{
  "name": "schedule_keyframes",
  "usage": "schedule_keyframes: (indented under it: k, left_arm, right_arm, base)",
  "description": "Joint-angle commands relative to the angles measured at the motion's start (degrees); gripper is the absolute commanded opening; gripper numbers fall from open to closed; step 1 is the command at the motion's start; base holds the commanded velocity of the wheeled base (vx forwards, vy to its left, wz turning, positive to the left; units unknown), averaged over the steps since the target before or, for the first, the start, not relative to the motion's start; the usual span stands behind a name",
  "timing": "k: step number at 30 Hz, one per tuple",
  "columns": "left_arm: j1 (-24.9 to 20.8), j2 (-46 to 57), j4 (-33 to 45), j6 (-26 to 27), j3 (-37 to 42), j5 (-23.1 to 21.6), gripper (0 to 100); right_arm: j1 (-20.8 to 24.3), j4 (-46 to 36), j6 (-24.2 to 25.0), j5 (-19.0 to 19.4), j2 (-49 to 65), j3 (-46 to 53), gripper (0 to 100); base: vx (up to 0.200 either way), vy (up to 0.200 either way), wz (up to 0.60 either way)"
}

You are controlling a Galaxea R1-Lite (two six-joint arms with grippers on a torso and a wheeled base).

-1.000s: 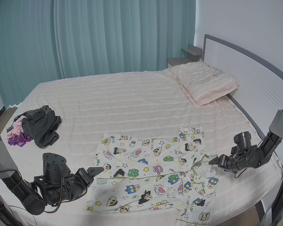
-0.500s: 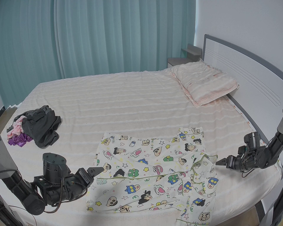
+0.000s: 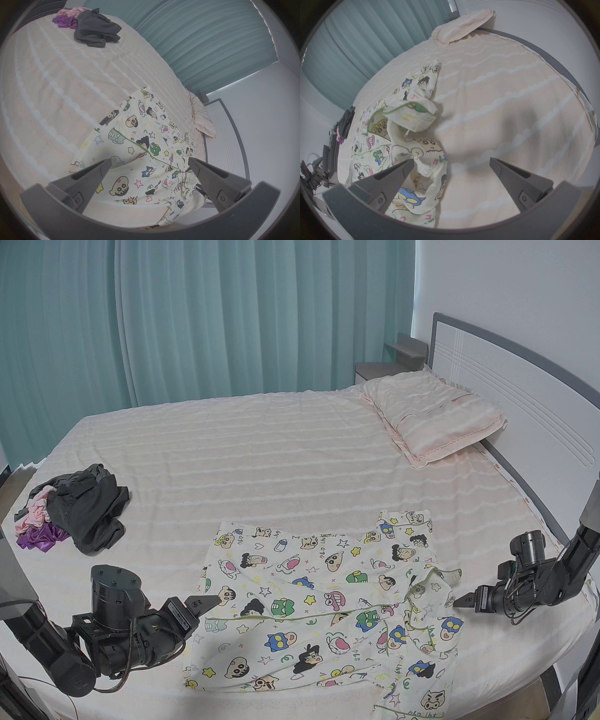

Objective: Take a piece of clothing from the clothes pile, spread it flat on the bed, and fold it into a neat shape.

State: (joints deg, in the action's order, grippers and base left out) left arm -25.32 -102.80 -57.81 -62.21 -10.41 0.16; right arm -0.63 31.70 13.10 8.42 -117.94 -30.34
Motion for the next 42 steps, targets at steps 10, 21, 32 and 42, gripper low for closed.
schedule_keyframes:
  k: [10,21,32,42]
  left_arm:
    - [0.01,-1.7,-1.87,-0.02,0.22,0.02,100]
    - [0.01,-2.49,-4.07,0.07,0.92,0.19,100]
    - [0.01,-2.31,-4.16,0.07,0.92,0.19,100]
    - [0.01,-2.58,-4.07,0.16,0.83,0.19,100]
  right_arm:
    - [7.05,7.5,1.31,-2.62,-6.68,-0.07,100]
    - [8.19,7.86,4.12,-2.62,-7.74,-1.21,0]
    - [5.29,7.68,5.53,-2.36,-0.62,-0.42,0]
    - [0.37,7.24,1.4,-6.31,1.14,-0.42,0]
  base:
    - [0.0,0.0,0.0]
    - [0.0,0.0,0.0]
    - [0.0,0.0,0.0]
    - [0.0,0.0,0.0]
